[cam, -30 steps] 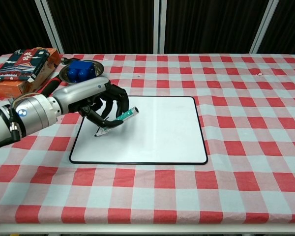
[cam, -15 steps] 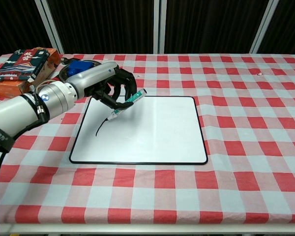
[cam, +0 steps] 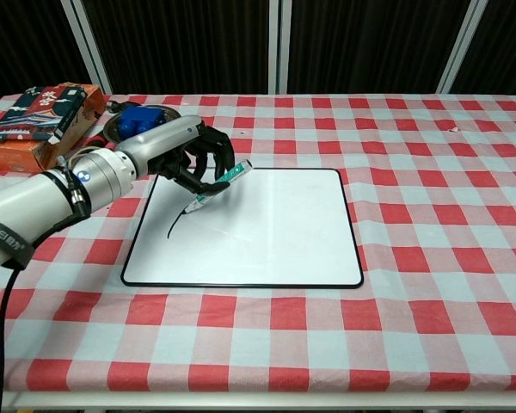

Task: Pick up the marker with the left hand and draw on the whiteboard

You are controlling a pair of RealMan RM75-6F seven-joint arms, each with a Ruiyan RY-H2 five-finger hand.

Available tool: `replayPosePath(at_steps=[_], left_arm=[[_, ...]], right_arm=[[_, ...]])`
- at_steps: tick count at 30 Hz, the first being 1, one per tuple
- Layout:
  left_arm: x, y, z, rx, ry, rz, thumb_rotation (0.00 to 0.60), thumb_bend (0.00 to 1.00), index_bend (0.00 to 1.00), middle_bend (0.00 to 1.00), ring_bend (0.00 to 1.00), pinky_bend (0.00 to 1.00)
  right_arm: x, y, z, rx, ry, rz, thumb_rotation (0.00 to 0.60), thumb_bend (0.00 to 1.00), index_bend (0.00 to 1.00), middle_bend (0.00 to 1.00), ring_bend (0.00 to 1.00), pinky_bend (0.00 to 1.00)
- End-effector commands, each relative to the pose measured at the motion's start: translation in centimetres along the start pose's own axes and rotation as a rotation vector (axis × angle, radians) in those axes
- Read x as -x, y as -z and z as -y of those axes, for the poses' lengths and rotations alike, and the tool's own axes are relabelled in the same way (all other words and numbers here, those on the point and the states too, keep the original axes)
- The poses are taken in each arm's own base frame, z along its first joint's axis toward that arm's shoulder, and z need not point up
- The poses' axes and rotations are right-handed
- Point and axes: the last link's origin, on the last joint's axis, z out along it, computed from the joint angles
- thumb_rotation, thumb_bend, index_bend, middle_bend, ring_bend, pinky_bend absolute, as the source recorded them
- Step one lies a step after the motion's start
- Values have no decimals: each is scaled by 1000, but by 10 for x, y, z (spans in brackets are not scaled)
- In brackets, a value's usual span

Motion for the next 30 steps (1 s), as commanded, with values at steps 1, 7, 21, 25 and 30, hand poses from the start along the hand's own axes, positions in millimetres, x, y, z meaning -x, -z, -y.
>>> replayPosePath(at_steps=[1, 7, 21, 25, 30], left_arm=[[5, 1, -3, 3, 15, 0, 600, 400, 504, 552, 636, 926], [27, -2, -28, 45, 36, 26, 600, 400, 504, 552, 636, 926], [-40, -1, -52, 93, -66, -19, 600, 399, 499, 550, 636, 926], [-67, 27, -24, -15, -158, 9, 600, 398, 496, 546, 636, 924], [-83, 71, 16, -194, -364, 70, 600, 398, 496, 537, 636, 903]], right_arm=[[0, 1, 0, 0, -1, -1, 600, 184, 0, 0, 0, 0], [-1, 3, -2, 6, -2, -3, 600, 186, 0, 0, 0, 0], [-6, 8, -9, 6, -18, -38, 600, 183, 0, 0, 0, 0], [-3, 7, -8, -2, -26, -31, 600, 182, 0, 0, 0, 0], [1, 3, -5, -25, -30, -19, 600, 183, 0, 0, 0, 0]])
